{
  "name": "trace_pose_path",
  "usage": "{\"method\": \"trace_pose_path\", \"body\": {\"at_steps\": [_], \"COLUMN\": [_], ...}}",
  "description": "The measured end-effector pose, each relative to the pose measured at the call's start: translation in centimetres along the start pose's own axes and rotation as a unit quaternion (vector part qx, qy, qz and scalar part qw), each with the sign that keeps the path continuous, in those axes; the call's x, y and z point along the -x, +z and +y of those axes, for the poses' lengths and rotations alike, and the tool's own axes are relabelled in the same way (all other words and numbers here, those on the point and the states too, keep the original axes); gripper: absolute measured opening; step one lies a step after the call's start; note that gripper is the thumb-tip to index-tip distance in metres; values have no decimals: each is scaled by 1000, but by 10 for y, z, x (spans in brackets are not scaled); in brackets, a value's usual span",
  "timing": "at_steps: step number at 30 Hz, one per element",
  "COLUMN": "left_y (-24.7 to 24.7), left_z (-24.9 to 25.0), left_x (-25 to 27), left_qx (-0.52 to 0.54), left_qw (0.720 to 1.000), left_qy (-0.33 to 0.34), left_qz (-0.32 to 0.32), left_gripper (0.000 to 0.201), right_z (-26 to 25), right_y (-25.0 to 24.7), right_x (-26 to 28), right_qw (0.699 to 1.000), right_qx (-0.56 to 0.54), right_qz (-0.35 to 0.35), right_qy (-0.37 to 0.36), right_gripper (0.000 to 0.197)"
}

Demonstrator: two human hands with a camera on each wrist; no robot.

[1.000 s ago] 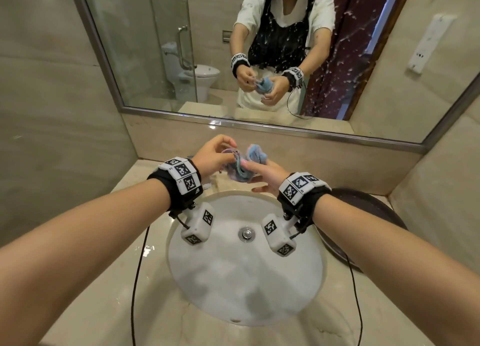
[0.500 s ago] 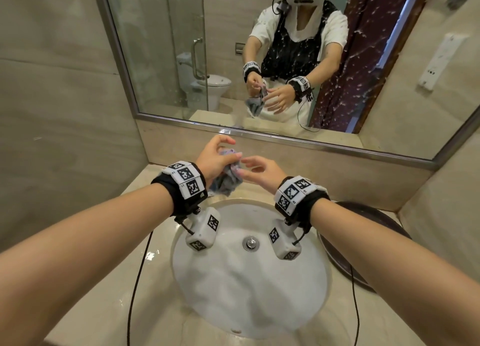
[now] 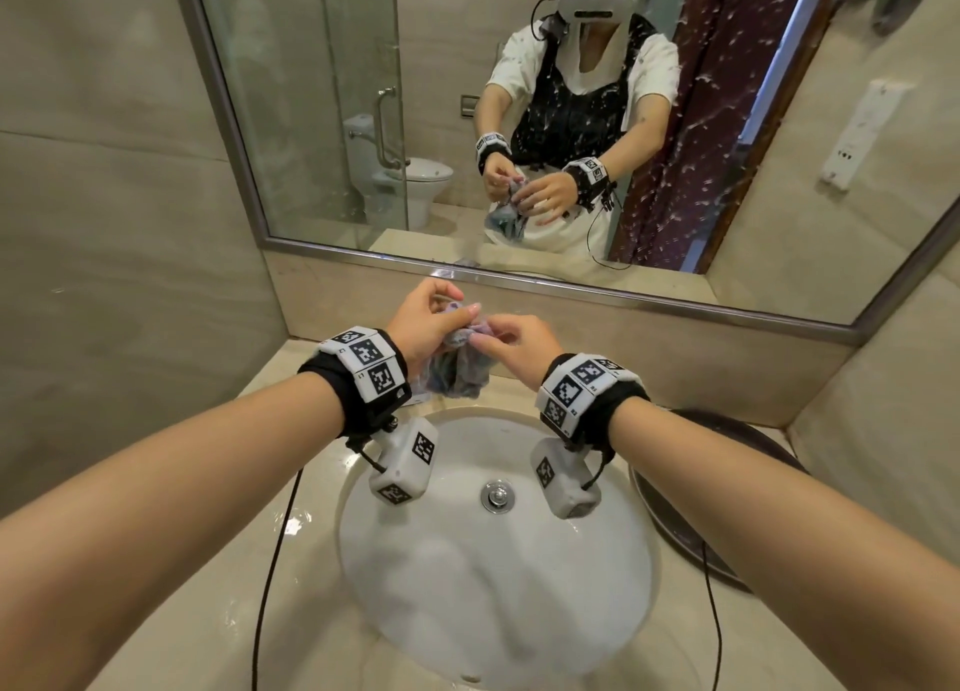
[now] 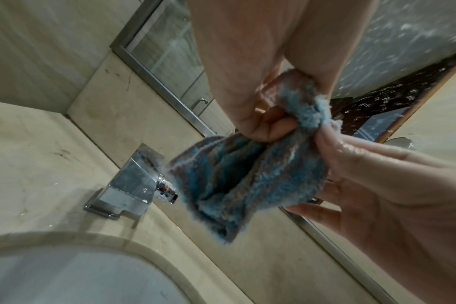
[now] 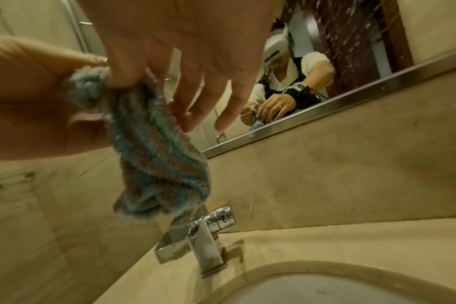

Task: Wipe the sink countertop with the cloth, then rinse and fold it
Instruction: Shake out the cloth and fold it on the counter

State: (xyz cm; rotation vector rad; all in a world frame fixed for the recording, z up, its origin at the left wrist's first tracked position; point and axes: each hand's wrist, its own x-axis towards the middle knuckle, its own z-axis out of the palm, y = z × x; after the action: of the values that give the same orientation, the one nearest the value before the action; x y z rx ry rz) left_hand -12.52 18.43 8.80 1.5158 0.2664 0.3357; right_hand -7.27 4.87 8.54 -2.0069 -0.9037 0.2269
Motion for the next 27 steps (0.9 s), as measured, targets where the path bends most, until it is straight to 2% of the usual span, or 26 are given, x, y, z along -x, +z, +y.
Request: {"method": "trace_pose_path", "body": {"at_steps": [3, 6, 9, 12, 17, 25, 27], "left_y": [-1, -6, -16, -25, -29, -33, -36], "left_z": [0, 3, 4, 3, -2, -8, -7], "left_x": [0, -1, -1, 1, -3, -5, -4], "left_qx": [-1, -14, -85, -168, -259, -264, -282], "left_qw": [1000, 999, 994, 979, 962, 963, 958], "left_qy": [-3, -12, -25, -41, -31, 12, 6], "left_qz": [-9, -28, -71, -103, -77, -50, -54], "left_gripper": [20, 18, 15, 11, 25, 36, 40], "right_z": [1, 3, 3, -1, -11, -8, -7], "right_y": [-5, -8, -13, -18, -10, -14, -14], "right_x": [-2, -7, -15, -20, -21, -33, -34], "right_qw": [999, 994, 984, 984, 992, 989, 989], "right_qx": [-41, -78, -113, -108, -72, -36, -22], "right_qz": [-4, 53, 113, 126, 103, 132, 137], "right_qy": [23, 47, 82, 69, 24, 52, 60], "right_gripper": [25, 29, 22, 23, 42, 41, 41]}}
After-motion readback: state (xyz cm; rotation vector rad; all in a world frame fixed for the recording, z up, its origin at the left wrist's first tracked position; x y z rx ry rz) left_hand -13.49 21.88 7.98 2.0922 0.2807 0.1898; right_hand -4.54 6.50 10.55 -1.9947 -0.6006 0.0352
